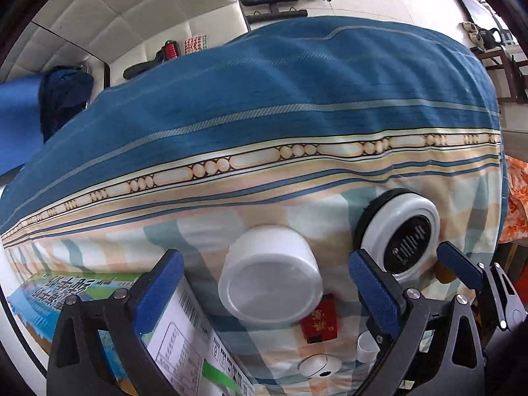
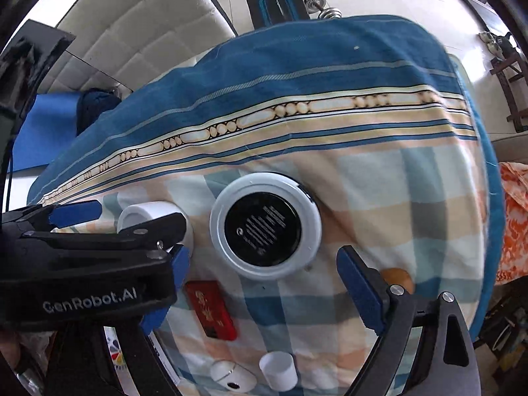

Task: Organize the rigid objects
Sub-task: 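Grasp the black-and-white compact with the right tool while the left tool reaches the white cup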

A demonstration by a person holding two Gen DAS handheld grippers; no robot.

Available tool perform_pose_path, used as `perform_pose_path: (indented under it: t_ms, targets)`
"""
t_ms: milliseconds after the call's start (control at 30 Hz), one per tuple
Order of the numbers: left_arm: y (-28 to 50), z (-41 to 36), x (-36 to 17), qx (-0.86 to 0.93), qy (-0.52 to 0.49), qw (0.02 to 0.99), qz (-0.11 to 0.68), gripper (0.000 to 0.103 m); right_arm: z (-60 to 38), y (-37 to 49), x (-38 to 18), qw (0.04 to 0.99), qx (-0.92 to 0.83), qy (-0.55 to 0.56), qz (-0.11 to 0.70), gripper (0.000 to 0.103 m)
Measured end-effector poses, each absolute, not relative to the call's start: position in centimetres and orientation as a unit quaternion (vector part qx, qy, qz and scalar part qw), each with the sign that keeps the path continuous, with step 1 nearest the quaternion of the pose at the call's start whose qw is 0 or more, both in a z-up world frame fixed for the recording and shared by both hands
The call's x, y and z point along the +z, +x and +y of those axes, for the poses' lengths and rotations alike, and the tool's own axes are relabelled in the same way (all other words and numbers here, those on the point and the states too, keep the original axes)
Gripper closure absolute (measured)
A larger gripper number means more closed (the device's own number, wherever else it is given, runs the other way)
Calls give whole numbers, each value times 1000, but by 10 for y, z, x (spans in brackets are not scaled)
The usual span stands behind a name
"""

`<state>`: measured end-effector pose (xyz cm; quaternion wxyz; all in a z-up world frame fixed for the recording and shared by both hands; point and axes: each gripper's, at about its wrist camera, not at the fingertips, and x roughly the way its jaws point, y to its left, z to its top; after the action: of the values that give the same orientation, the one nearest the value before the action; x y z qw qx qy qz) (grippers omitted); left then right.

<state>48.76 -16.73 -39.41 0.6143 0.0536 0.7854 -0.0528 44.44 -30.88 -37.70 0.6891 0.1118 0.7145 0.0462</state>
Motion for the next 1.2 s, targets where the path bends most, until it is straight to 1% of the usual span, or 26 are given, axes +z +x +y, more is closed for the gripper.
perform_pose_path:
  t_ms: [133,367,567,600,633,700,733,833,967,1100,1200]
  targets:
    - [489,-165,-405,-60,48,602,795,0,-301,449,-397,681,39,95,725,25]
    - [497,-155,-410,-74,29,593,801,0,-315,446,-402,680,40,91,727,25]
    - [494,-153,-422,-77,36,583,808,0,-326,441,-399,681,17,67,729,25]
    - [494,-154,-424,-76,41,584,807,4,-327,441,-399,682,15,65,728,25]
    - [493,-154,-426,-74,50,586,806,19,-329,441,-400,682,14,67,728,25]
    - [490,-158,-430,-77,59,585,805,34,-332,441,-401,681,12,77,728,25]
    - [489,-160,-430,-76,62,586,805,35,-333,442,-402,680,10,80,728,24]
    - [486,-165,-430,-72,77,591,800,36,-337,445,-406,680,3,86,728,24]
    - [483,-165,-433,-65,68,592,800,35,-335,454,-412,679,-8,102,727,23]
    - [481,-161,-432,-60,61,602,794,40,-343,457,-412,678,-22,112,726,23]
    - [472,-154,-429,-58,60,610,788,40,-338,454,-412,677,-24,101,728,24]
